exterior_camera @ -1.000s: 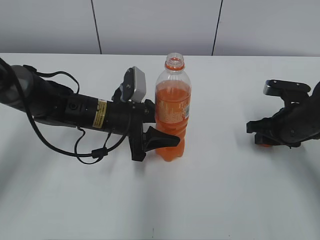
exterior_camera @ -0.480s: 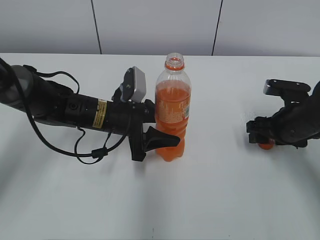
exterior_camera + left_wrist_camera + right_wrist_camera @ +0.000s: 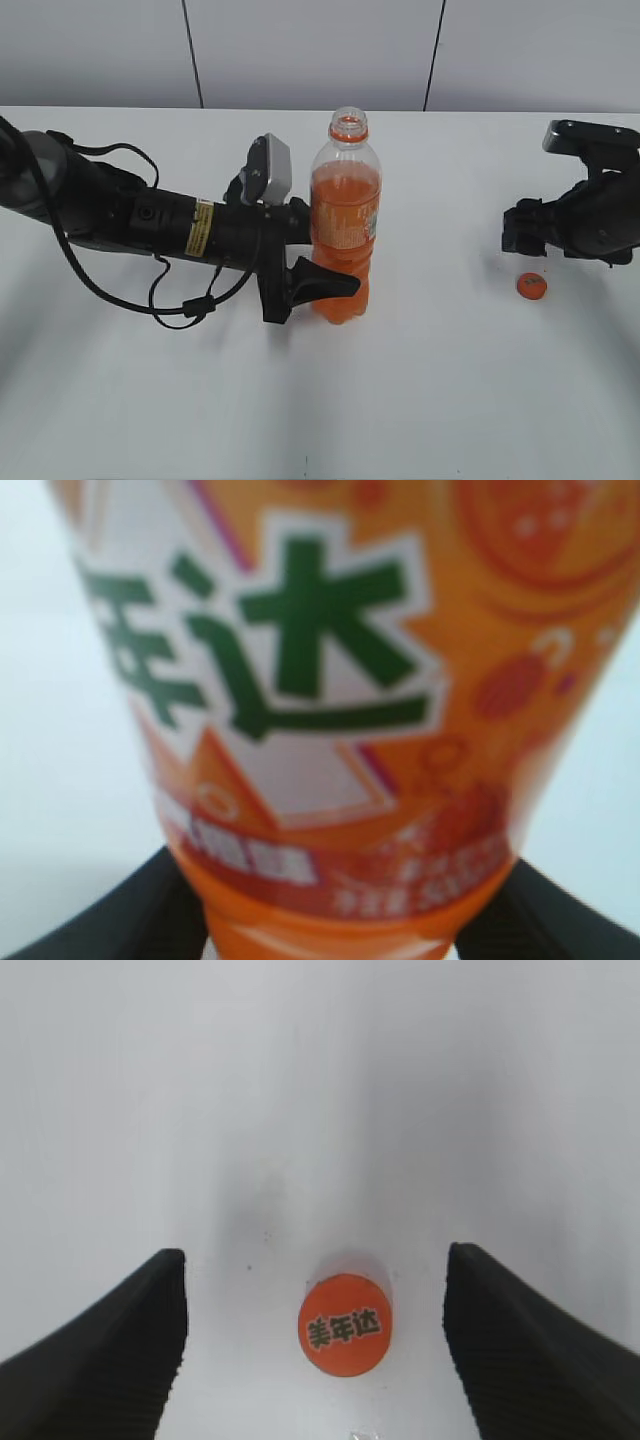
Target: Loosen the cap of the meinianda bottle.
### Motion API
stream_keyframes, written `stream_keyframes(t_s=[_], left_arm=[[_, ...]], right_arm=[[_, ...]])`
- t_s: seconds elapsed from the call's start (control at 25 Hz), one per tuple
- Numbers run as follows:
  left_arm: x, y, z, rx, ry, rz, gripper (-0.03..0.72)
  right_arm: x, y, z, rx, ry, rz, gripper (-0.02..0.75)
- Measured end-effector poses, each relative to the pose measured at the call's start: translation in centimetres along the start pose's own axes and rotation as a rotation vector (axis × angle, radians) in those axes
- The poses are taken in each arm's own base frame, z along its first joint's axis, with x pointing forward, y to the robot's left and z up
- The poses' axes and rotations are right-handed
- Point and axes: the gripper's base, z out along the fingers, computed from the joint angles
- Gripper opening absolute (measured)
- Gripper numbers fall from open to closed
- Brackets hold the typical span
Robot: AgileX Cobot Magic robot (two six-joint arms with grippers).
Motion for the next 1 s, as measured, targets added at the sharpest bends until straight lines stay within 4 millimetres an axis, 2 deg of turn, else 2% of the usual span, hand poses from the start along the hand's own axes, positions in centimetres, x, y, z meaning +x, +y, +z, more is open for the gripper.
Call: stream_keyframes(t_s=[0.16,0.28,0.52,0.84,1.0], left_arm=[[0.0,-0.1,0.0,0.011,-0.002,0.005,0.531],[0.1,0.1,-0.3,0.008,-0.007,0.002,0.569],[1.0,1.1,-2.0,-0.013,0.009,-0.008,0.58],[2.4,1.5,-4.9,0.066,0.045,0.005,0.58],[1.6,2.0,-6.3,0.032,0.066,0.02,0.58]], right_arm=[[-0.7,0.2,-1.4,-0.009,-0.049,-0.001,0.595],[-1.2,0.3,-2.4,-0.015,-0.085,-0.002,0.595],[-2.1,0.5,-4.5,-0.029,-0.156,-0.004,0.594],[-2.8,0.7,-6.6,-0.039,-0.23,-0.016,0.594],[-3.2,0.7,-7.5,-0.033,-0.261,-0.061,0.594]])
